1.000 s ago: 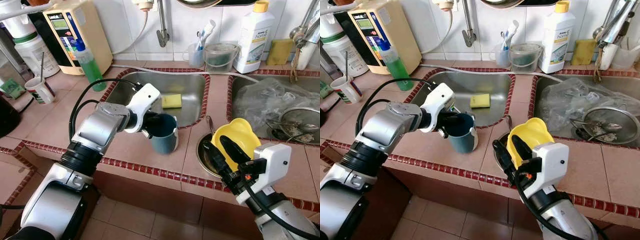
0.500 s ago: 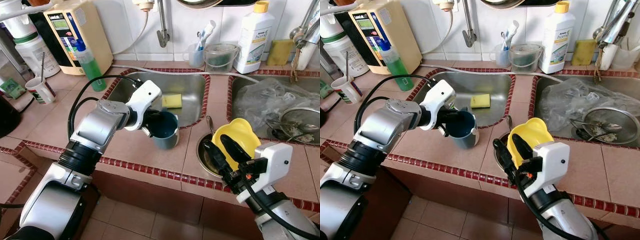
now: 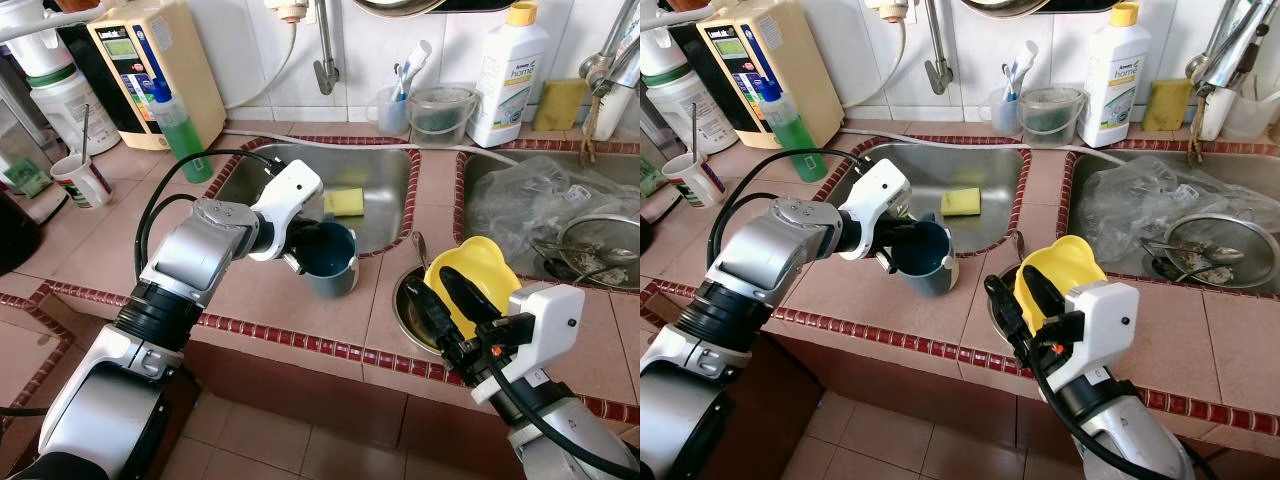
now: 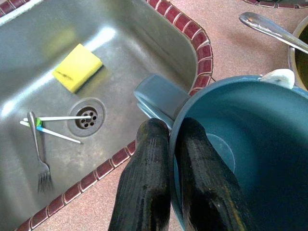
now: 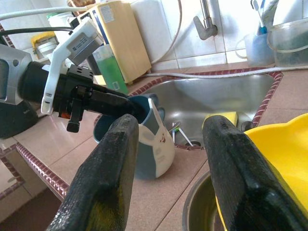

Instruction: Kitchen organization

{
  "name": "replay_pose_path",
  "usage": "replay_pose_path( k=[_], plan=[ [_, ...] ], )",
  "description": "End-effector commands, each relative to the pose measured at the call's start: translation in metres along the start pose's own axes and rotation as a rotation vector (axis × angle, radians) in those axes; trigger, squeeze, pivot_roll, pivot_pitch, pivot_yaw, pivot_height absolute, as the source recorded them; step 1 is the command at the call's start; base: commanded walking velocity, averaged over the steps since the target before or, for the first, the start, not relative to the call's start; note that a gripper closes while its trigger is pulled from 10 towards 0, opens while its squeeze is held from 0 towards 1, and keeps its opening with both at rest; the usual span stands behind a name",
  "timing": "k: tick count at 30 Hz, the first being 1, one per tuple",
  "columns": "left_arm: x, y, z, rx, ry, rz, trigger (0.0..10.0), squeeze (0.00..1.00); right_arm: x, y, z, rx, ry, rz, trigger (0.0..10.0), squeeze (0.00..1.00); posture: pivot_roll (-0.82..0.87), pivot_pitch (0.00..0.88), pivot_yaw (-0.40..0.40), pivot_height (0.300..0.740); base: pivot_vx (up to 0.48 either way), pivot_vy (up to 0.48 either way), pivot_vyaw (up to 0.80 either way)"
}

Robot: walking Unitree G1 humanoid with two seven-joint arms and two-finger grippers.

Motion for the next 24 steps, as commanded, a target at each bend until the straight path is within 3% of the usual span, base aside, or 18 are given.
replay_pose_path(
  k=[1,7,9,16,21,24],
  plan=[
    [-0.009,-0.006,0.004,-0.024,0.027,0.003,10.0,0.0,-0.003,-0.001,-0.002,0.002,0.01,-0.01,10.0,0.0,-0.18,0.067,0.176,0.74,0.0,0.0,0.0],
    [-0.019,0.003,0.008,0.018,0.069,-0.013,10.0,0.0,0.005,0.005,-0.007,0.033,-0.017,-0.012,10.0,0.0,-0.17,0.055,0.174,0.74,0.0,0.0,0.0],
    [-0.029,0.02,0.014,0.099,0.108,-0.022,10.0,0.0,0.014,0.011,-0.014,0.067,-0.042,-0.007,10.0,0.0,-0.16,0.037,0.163,0.74,0.0,0.0,0.0],
    [-0.049,0.045,0.028,0.25,0.234,-0.03,10.0,0.0,0.027,0.025,-0.034,0.126,-0.079,0.012,10.0,0.0,-0.15,0.009,0.132,0.74,0.0,0.0,0.0],
    [-0.059,0.057,0.035,0.372,0.343,-0.003,10.0,0.0,0.043,0.031,-0.055,0.142,-0.13,0.026,10.0,0.0,-0.14,0.0,0.111,0.74,0.0,0.0,0.0],
    [-0.069,0.065,0.042,0.477,0.439,0.069,10.0,0.0,0.054,0.032,-0.067,0.129,-0.19,0.027,10.0,0.0,-0.14,0.0,0.106,0.74,0.0,0.0,0.0]
  ],
)
Point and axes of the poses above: a point about 5 cm out from each wrist's last joint towards the gripper, its own z axis pointing back from the gripper into the wrist, its own y axis along the axis of the wrist's last joint, x = y × z, the point moved 6 cm from there along -z, pointing out of the wrist towards the gripper, and after that the axes turned 1 degree about z, right-handed, at the moved point
